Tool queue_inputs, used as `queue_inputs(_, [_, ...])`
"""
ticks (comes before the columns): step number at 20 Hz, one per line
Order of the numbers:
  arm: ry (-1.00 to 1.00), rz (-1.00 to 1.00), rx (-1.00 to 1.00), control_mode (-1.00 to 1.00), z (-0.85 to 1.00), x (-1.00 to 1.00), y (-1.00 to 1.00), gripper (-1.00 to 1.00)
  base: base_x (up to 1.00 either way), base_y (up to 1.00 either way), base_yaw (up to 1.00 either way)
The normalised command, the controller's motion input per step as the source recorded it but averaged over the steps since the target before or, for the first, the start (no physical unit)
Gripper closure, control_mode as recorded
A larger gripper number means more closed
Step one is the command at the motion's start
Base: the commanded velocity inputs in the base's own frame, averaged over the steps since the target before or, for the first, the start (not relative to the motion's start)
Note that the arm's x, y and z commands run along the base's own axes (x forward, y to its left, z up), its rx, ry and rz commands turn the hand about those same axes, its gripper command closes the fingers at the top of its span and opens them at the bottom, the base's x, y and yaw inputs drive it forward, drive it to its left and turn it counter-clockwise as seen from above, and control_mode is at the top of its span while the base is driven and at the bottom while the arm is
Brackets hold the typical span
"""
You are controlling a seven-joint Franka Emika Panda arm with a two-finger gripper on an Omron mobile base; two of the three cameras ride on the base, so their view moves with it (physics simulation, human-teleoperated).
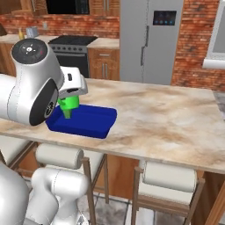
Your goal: There is a tray on the dining counter. Grab the cup, mug, and pitcher and place them on the tray. The pitcher may be placed next to the tray if it cannot fit the tray.
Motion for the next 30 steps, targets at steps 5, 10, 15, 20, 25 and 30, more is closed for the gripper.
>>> queue_inputs(5, [0.00, 0.00, 0.00, 1.00, 0.00, 0.00, 0.00, 1.00, 0.31, 0.12, 0.00])
queue_inputs(10, [0.00, 0.00, 0.00, 1.00, 0.00, 0.00, 0.00, 1.00, 0.06, 0.00, 0.00])
queue_inputs(15, [0.00, 0.00, 0.00, 1.00, 0.00, 0.00, 0.00, 1.00, 0.00, 0.00, 0.00])
queue_inputs(20, [0.00, 0.00, 0.00, 1.00, 0.00, 0.00, 0.00, 1.00, 0.00, 0.00, 0.00])
queue_inputs(25, [0.00, 0.01, 0.00, -1.00, 0.00, 0.00, 0.00, 1.00, 0.00, 0.00, 0.00])
queue_inputs(30, [0.00, 0.16, 0.00, -1.00, -0.21, 0.10, 0.05, 1.00, 0.00, 0.00, 0.00])
